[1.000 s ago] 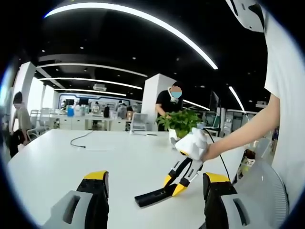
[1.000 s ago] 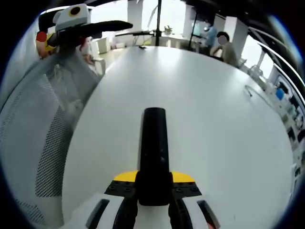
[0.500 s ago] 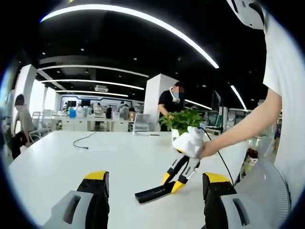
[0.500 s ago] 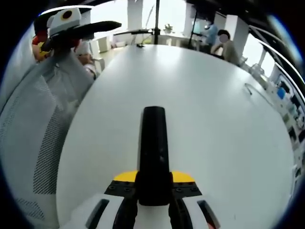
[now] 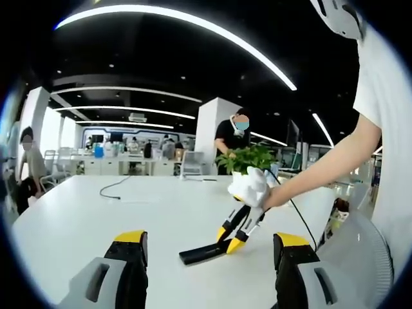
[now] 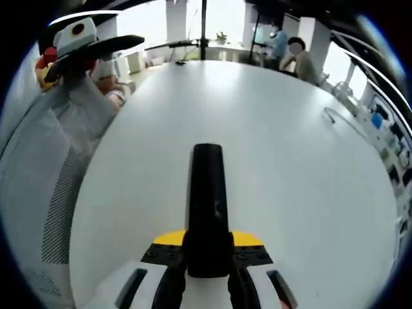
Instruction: Press the specified remote control buttons in sequence, fully releasing each button before pressing the next.
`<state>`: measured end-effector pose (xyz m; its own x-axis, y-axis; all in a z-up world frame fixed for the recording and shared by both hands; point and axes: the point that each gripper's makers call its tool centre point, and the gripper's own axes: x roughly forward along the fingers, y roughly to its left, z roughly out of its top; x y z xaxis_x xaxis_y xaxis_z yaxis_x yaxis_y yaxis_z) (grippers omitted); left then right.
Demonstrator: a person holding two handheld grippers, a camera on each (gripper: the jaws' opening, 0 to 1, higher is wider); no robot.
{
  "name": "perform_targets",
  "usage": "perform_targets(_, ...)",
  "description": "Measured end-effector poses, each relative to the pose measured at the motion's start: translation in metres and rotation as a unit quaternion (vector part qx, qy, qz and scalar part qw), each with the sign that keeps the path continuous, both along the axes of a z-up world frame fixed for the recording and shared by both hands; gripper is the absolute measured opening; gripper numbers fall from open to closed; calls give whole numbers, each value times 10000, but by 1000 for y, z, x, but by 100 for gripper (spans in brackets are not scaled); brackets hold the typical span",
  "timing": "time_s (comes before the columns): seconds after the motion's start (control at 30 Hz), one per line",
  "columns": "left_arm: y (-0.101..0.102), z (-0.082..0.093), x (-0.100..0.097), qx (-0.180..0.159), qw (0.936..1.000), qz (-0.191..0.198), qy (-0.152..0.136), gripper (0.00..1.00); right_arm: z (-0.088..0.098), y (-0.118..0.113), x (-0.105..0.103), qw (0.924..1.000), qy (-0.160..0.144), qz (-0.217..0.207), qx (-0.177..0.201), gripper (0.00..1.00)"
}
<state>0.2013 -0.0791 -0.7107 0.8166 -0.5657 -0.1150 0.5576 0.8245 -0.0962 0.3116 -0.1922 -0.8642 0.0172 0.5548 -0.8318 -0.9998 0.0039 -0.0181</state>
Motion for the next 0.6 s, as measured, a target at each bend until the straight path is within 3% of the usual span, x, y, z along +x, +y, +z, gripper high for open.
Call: perform_targets(0.6, 0, -4, 0, 77, 10000, 0, 58, 83, 0, 1, 14, 10000, 41, -31, 40, 22)
